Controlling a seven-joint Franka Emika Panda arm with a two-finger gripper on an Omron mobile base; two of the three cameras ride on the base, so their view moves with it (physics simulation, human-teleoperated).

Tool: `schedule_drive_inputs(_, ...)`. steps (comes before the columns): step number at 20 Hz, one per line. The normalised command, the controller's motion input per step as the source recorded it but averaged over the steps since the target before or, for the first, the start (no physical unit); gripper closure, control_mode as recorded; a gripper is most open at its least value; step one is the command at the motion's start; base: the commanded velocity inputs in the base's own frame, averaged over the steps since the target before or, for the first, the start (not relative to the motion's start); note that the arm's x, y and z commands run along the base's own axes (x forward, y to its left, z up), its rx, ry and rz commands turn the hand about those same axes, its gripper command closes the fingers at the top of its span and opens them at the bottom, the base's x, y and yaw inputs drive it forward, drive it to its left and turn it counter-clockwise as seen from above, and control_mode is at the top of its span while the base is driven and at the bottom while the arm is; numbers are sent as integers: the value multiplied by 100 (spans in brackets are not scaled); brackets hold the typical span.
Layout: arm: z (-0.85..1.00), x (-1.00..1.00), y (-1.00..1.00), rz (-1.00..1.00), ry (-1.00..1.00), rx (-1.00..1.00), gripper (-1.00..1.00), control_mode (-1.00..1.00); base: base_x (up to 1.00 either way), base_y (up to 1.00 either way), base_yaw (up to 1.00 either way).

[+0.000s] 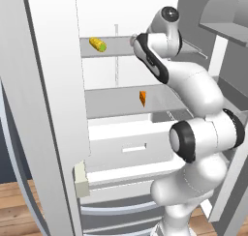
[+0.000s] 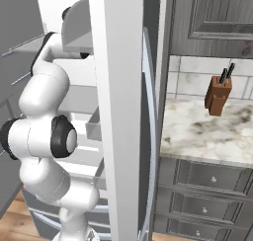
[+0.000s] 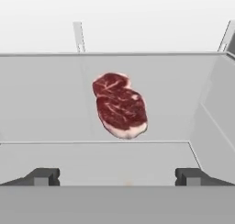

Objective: Take the cheese, steak, and corn from the fridge and place them on the plate on the dining counter to create an appetizer plate.

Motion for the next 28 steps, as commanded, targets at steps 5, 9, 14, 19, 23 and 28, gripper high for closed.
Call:
schedule_drive_inputs(5,0,53,0,0,0,0,-100,-100,0,0,0)
schedule_drive_inputs(9,0,48,0,0,0,0,-100,-100,0,0,0)
schedule_drive_inputs(14,-13,51,0,0,0,0,-100,-100,0,0,0)
schedule_drive_inputs(19,-33,36,0,0,0,0,-100,-100,0,0,0)
schedule_drive_inputs(23,-41,26,0,0,0,0,-100,-100,0,0,0)
schedule_drive_inputs(28,-54,14,2,0,0,-1,100,-100,0,0,0)
